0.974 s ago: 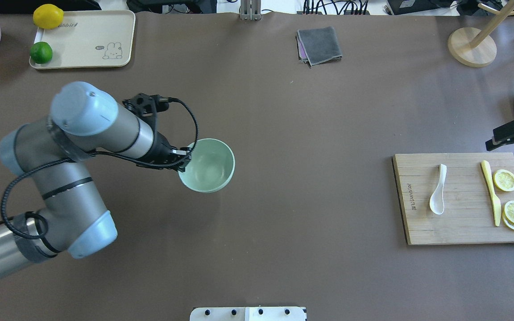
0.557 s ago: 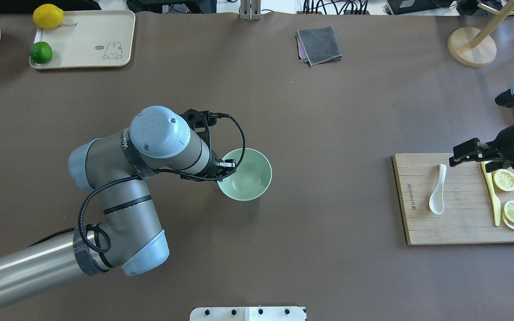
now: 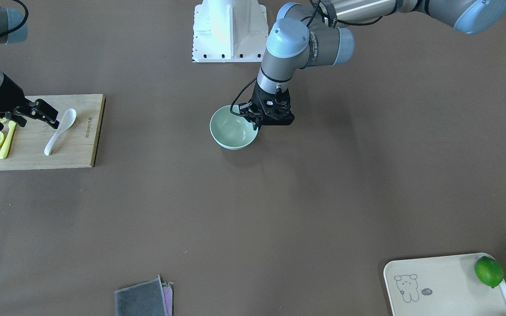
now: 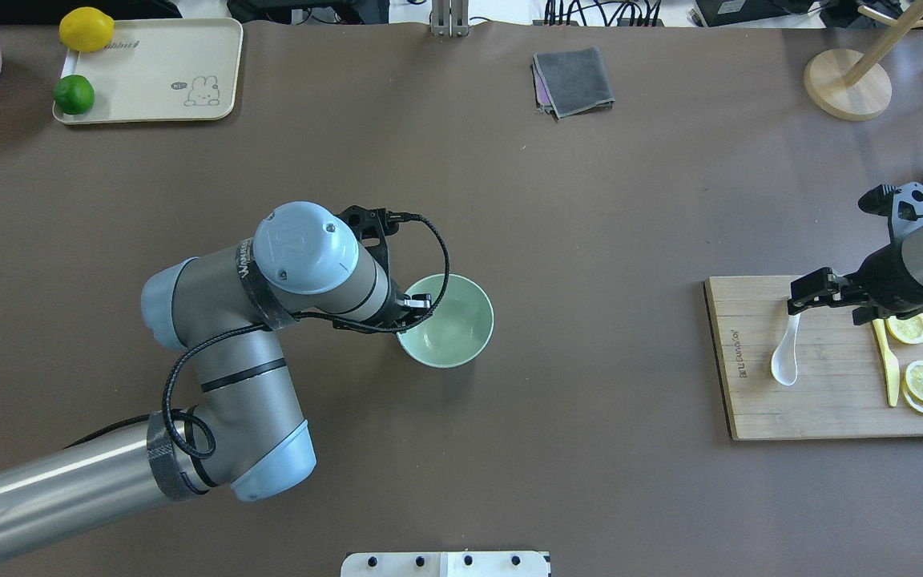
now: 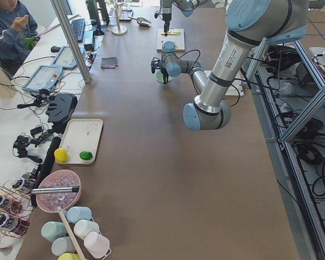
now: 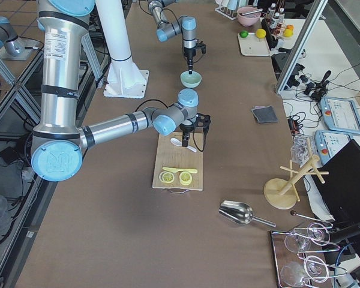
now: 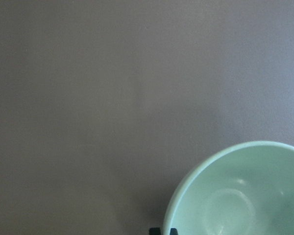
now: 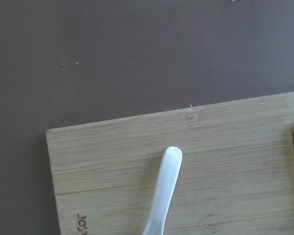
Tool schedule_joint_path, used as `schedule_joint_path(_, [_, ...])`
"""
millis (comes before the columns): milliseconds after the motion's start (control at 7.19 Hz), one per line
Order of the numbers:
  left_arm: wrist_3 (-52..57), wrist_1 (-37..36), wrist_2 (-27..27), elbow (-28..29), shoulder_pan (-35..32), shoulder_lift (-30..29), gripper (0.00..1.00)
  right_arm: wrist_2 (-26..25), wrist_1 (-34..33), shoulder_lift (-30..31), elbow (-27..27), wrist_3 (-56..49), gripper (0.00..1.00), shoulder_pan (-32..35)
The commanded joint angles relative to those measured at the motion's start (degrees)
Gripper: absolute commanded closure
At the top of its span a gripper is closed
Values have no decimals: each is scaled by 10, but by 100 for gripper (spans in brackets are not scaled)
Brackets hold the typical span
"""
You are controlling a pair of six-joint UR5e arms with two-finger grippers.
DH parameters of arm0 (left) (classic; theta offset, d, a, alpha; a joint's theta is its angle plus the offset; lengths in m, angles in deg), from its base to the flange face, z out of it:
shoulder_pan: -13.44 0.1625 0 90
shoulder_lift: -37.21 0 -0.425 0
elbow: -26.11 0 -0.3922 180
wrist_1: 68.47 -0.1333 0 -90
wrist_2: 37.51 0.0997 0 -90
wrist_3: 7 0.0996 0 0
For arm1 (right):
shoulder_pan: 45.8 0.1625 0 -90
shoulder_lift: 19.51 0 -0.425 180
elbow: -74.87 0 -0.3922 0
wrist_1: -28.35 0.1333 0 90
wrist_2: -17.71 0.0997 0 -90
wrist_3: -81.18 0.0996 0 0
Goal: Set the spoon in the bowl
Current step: 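Set the bowl at table center with left gripper while right grasps white spoon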
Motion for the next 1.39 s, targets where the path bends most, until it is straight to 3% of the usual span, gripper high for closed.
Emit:
schedule_joint_path(0, [0, 0, 1, 1, 0, 0, 100, -4, 1, -12, -12, 48, 1, -13])
schedule_joint_path(1113, [0, 1, 12, -2, 6, 0, 100, -12, 1, -25, -38, 82, 11, -34])
schedule_joint_path(1252, [0, 1, 12, -3, 6, 0, 79, -13, 1, -25, -42, 82, 15, -37])
